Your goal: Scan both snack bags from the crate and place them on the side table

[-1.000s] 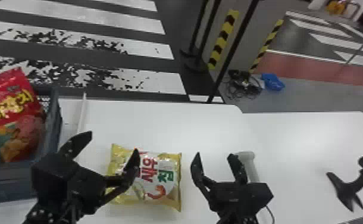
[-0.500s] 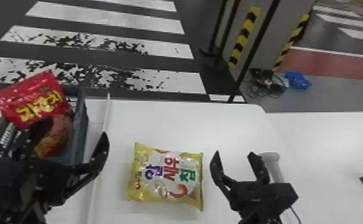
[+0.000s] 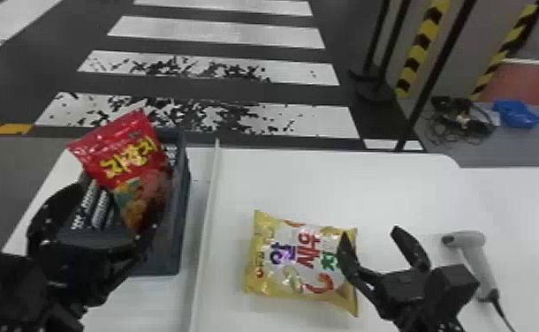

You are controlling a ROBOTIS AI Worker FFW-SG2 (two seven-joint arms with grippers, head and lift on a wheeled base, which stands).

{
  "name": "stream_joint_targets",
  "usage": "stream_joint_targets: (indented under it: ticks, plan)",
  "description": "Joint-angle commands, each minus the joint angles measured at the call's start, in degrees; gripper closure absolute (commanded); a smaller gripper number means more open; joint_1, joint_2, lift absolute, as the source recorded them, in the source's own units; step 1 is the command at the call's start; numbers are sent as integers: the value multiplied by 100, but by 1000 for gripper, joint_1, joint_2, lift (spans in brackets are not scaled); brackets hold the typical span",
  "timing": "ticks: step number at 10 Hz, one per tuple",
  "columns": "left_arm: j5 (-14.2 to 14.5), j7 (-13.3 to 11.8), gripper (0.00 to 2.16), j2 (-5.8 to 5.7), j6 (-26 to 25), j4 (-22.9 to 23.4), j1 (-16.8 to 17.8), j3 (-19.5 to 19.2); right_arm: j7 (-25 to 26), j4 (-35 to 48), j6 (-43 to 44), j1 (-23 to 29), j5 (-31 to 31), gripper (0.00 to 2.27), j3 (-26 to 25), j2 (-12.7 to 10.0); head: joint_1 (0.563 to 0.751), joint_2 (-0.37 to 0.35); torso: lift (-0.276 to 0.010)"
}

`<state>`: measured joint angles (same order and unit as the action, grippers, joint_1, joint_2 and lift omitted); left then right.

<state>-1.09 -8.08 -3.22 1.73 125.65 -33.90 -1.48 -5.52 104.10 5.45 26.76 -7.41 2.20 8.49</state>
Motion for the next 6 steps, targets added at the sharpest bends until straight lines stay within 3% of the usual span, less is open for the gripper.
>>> stream_joint_targets:
  ticks: [1,3,6]
  plan:
    - [153,-9,33,5,60,-14,-55,-151,-318,14,-735,-171,-15,83,18,-6,695,-9,-95]
    - [232,-53,36,23,112,-84,-91,-177,-995,111,-2000,-444,-226,83,-149,-23,695,35,-95]
    - [250,-114,36,23,130,-93,-91,-168,-1135,146,-3301,-1015,-323,73,-448,-50,695,39,-95]
